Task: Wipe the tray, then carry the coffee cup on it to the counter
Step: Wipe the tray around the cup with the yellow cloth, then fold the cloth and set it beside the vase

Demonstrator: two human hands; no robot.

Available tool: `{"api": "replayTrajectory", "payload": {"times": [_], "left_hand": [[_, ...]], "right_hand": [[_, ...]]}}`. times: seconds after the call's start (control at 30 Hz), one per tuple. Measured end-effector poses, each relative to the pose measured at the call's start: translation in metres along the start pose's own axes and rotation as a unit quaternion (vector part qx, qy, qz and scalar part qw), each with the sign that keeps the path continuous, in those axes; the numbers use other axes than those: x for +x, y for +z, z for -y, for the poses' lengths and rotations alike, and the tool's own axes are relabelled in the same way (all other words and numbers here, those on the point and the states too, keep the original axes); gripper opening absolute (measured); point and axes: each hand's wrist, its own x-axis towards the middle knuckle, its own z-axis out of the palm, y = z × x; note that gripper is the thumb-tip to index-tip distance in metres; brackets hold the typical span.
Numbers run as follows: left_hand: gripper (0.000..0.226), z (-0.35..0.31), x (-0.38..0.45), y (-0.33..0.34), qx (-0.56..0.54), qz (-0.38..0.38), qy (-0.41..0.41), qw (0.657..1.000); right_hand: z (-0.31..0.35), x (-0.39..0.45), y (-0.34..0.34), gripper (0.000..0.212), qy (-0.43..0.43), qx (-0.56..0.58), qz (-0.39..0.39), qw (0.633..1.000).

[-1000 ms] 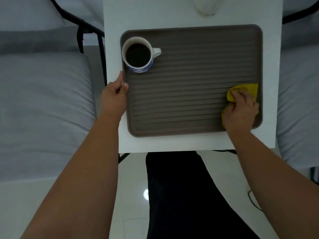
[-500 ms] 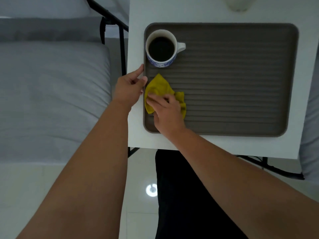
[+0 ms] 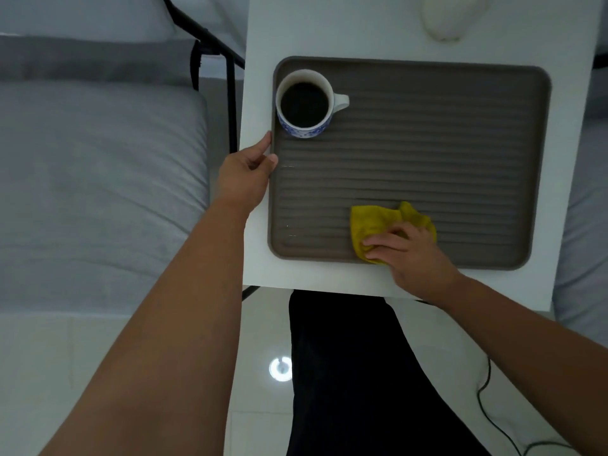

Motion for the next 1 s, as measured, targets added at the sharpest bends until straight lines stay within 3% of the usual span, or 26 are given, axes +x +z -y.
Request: {"api": "replayTrajectory", "payload": {"times": [0.1,0.17,0.23,0.3,0.33,0.4,0.43,0.5,0.53,0.6,0.7,0.8,0.9,1.0], "left_hand": [[0.044,-0.004,-0.005,0.003,0.046,-0.019,0.009,0.999],[0.042,-0.009,-0.020,0.013,0.100,-0.077,0.033,0.991],[0.039,-0.014,-0.048,0.028,0.103,-0.155,0.053,0.981],[0.035,-0.017,-0.079,0.046,0.091,-0.198,0.075,0.973],[0.033,-0.019,-0.093,0.057,0.087,-0.192,0.083,0.974],[0.027,-0.026,-0.116,0.083,0.069,-0.118,0.080,0.987],[0.023,-0.034,-0.125,0.096,0.033,-0.058,0.054,0.996],[0.023,-0.057,-0.139,0.123,-0.097,0.100,-0.064,0.988],[0.032,-0.066,-0.143,0.133,-0.161,0.172,-0.130,0.963],[0.041,-0.079,-0.143,0.147,-0.235,0.230,-0.193,0.925],[0.016,-0.093,-0.135,0.153,-0.218,0.191,-0.154,0.945],[0.013,-0.110,-0.131,0.158,-0.185,0.178,-0.105,0.961],[0.016,-0.130,-0.130,0.166,-0.175,0.184,-0.082,0.964],[0.018,-0.150,-0.130,0.174,-0.199,0.185,-0.065,0.960]], "right_hand": [[-0.007,-0.022,-0.027,0.041,0.132,0.110,-0.054,0.984],[-0.005,-0.026,-0.046,0.038,0.306,0.231,-0.121,0.916],[-0.004,-0.022,-0.064,0.044,0.462,0.423,-0.191,0.756],[-0.008,-0.018,-0.074,0.043,0.498,0.602,-0.227,0.582],[-0.010,-0.017,-0.080,0.034,0.491,0.666,-0.229,0.513],[-0.008,-0.015,-0.089,0.021,0.444,0.754,-0.224,0.428],[-0.007,-0.014,-0.092,0.037,0.421,0.782,-0.216,0.406],[-0.010,-0.013,-0.094,0.068,0.390,0.820,-0.199,0.370],[-0.011,-0.011,-0.096,0.073,0.379,0.831,-0.193,0.359],[-0.013,-0.006,-0.106,0.068,0.370,0.838,-0.194,0.351],[-0.021,-0.004,-0.111,0.067,0.424,0.789,-0.209,0.393],[-0.029,-0.014,-0.115,0.075,0.532,0.698,-0.180,0.445],[-0.030,-0.030,-0.116,0.085,0.565,0.709,-0.119,0.405],[-0.031,-0.041,-0.124,0.070,0.565,0.723,-0.115,0.380]]}}
